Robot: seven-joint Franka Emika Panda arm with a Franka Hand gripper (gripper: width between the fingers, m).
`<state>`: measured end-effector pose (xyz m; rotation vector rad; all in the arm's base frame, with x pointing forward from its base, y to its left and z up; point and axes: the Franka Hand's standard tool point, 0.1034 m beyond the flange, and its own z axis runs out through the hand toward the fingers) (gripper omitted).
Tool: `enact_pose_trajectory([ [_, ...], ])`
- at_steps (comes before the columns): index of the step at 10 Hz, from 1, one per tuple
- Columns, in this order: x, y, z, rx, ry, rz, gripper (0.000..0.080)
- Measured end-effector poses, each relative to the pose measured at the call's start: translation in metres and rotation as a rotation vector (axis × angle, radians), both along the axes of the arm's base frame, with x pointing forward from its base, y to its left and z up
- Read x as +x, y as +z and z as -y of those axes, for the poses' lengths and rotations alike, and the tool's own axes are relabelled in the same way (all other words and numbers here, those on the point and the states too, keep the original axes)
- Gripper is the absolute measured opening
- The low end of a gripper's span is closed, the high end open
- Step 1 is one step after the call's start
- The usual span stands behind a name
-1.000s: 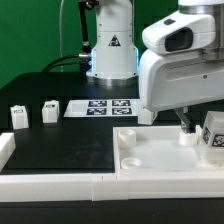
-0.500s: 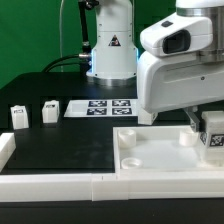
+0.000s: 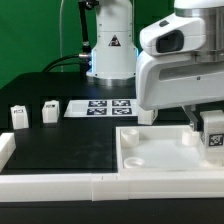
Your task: Assemble one leg
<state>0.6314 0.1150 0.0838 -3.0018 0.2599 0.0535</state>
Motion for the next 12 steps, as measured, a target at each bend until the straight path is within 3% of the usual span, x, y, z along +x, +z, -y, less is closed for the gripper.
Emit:
enact_pose_trajectory([
  [7, -0.0027, -0.0009, -0.0016, -0.014, -0.868, -0.088, 0.0294],
  [9, -0.0029, -0.0013, -0.0029, -0.016, -1.025, -0.114, 0.0294],
  [11, -0.0029, -0.0014, -0.003, -0.015, -0.991, -0.109, 0.0294],
  [12, -0.0029, -0.0016, -0.0031, -0.015, -0.966, -0.106, 0.0358],
])
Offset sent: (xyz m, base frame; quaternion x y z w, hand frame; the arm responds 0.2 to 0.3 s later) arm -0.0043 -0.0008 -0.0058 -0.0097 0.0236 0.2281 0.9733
